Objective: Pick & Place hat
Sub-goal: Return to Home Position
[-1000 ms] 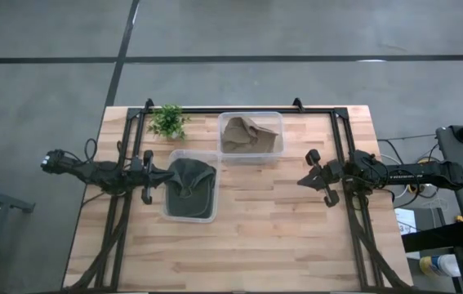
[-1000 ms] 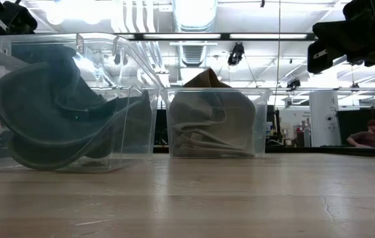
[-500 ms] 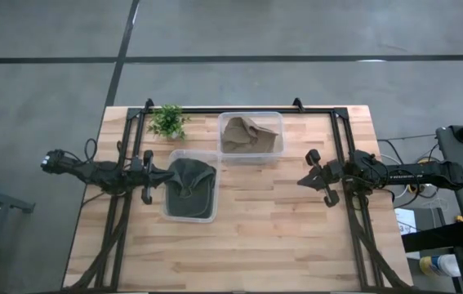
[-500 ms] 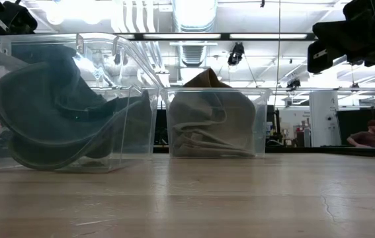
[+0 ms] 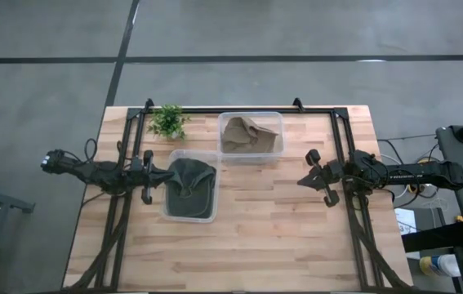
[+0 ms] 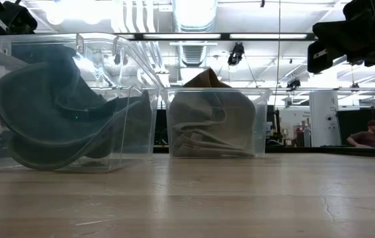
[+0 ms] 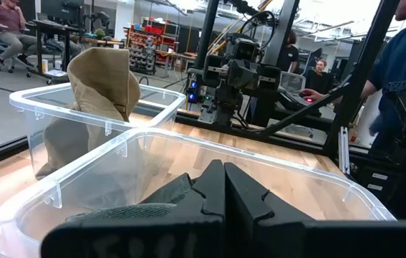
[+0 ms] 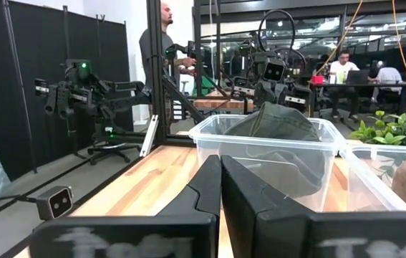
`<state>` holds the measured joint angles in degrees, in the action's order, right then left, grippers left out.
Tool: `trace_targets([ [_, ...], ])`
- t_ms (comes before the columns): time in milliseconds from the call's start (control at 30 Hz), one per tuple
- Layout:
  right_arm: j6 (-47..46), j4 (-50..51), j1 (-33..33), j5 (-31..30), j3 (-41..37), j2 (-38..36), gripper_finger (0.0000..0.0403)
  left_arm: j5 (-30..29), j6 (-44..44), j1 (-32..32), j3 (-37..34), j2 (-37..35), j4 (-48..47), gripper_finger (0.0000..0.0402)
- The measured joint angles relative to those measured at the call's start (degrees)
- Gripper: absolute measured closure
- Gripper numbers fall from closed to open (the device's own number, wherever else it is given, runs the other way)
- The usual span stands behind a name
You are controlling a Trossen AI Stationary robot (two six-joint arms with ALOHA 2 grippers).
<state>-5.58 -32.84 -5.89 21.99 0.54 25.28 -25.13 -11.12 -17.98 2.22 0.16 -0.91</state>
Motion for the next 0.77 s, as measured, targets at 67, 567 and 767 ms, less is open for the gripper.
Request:
trace_targets([
  [67,-0.2,0.0,0.0,0.0,0.0,0.0,0.0394,0.0,0.0,0.0,0.0,0.0,0.0,0.0401],
  [567,-0.1,0.0,0.0,0.0,0.0,0.0,0.0394,0.0,0.0,0.0,0.0,0.0,0.0,0.0401],
  [767,0.0,0.0,0.0,0.0,0.0,0.0,0.0394,0.0,0.0,0.0,0.0,0.0,0.0,0.0401],
])
